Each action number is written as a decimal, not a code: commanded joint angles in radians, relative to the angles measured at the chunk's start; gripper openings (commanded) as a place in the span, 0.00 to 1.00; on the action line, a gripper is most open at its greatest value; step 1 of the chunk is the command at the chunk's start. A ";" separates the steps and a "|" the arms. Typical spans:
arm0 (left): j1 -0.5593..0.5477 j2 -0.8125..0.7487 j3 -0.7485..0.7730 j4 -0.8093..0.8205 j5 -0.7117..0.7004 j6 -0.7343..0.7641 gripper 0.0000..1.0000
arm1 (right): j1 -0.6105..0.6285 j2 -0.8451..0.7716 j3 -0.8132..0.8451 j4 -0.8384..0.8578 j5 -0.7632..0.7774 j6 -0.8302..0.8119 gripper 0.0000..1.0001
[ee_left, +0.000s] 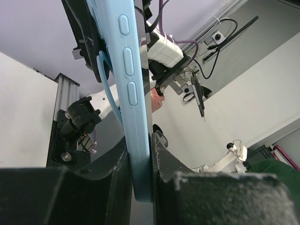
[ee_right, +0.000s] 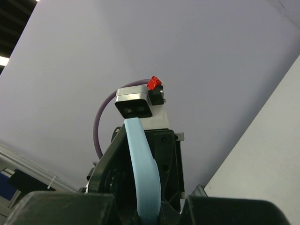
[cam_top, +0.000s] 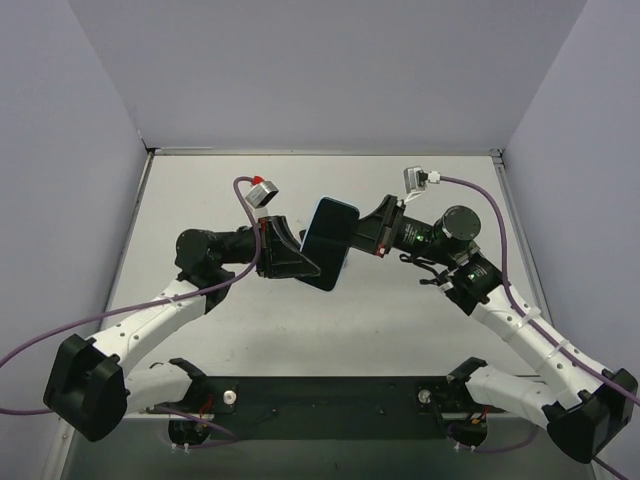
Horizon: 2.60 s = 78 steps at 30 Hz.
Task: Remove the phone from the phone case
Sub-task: Remove the phone case from the phone.
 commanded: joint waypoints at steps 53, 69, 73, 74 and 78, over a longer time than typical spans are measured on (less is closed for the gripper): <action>-0.141 0.289 0.040 -0.925 -0.650 0.692 0.91 | -0.172 0.543 -0.411 0.005 -0.087 -0.120 0.00; -0.498 0.527 0.363 -1.377 -1.132 0.806 0.92 | -0.164 0.411 -0.269 -0.598 0.241 -0.166 0.00; -0.502 0.553 0.371 -1.377 -1.154 0.804 0.88 | -0.164 0.408 -0.263 -0.605 0.235 -0.166 0.00; -0.502 0.556 0.374 -1.382 -1.160 0.804 0.85 | -0.163 0.405 -0.263 -0.603 0.235 -0.168 0.00; -0.502 0.558 0.368 -1.380 -1.171 0.800 0.79 | -0.163 0.407 -0.265 -0.606 0.234 -0.174 0.00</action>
